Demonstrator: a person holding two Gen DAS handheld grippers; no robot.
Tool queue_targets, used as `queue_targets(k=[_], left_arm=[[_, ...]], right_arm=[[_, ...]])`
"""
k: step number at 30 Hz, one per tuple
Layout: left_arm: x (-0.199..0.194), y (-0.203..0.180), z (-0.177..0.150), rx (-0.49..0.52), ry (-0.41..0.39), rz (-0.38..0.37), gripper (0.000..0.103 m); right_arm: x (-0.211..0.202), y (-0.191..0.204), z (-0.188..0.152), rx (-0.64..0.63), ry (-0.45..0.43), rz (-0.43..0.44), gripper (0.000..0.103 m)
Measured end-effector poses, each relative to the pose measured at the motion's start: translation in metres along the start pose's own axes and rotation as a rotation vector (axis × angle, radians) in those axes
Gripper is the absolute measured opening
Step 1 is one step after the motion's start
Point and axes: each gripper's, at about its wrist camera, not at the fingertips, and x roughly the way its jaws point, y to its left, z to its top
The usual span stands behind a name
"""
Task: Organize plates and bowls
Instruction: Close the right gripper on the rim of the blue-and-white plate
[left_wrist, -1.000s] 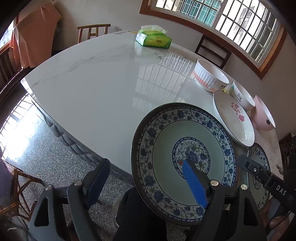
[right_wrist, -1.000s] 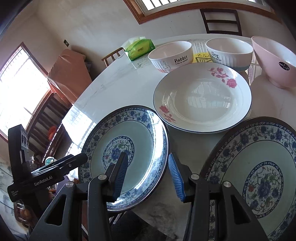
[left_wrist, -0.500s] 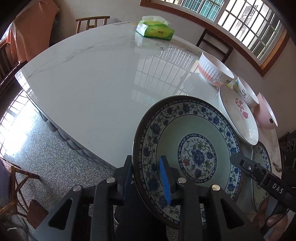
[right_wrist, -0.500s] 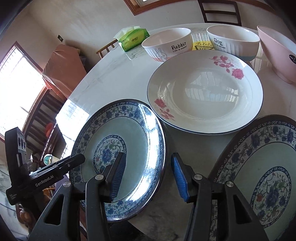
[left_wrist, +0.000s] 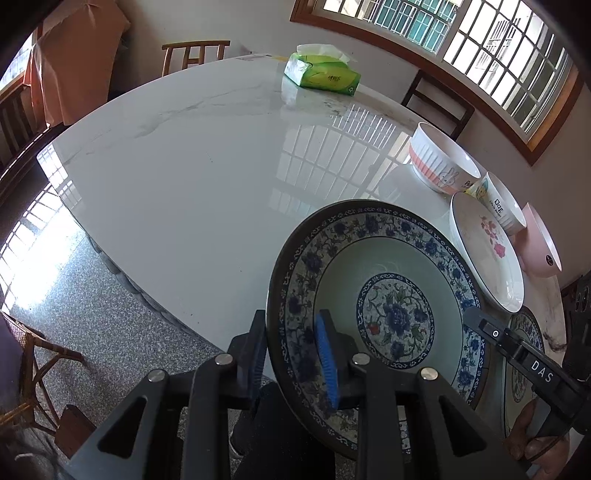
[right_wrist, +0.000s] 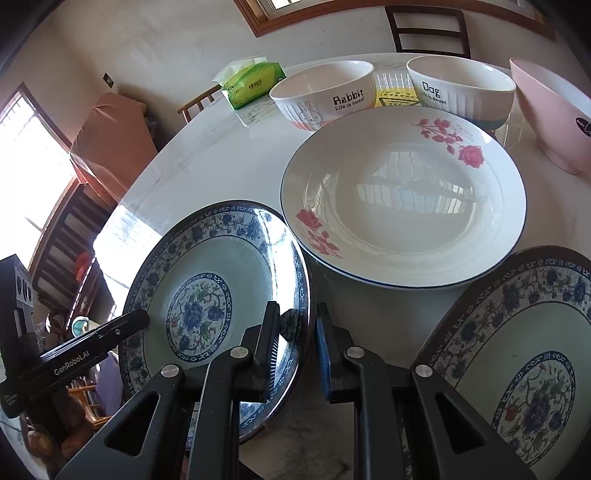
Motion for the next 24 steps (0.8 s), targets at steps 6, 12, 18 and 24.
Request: queue_targets(k=[6,12,18,24], left_arm=[[0.003,0.013,0.014,-0.025,-0.016,0.030,0.027],[0.007,0.025,0.023,-0.054,-0.020,0.040,0.027],[0.010,0.033,0.028,-0.070,-0.033,0.058,0.027],[-0.001,0.032,0.028,-0.050,-0.110,0.127,0.031]], right_arm=[[0.006,0.006,0.005,0.011,-0.001,0.018,0.018],[0.017,0.019,0.010,-0.009,0.003,0.021,0.018],[0.022,0.027,0.014,-0.022,0.006,0.023,0.018],[0.023,0.031,0.014,-0.040,-0.002,0.024,0.020]])
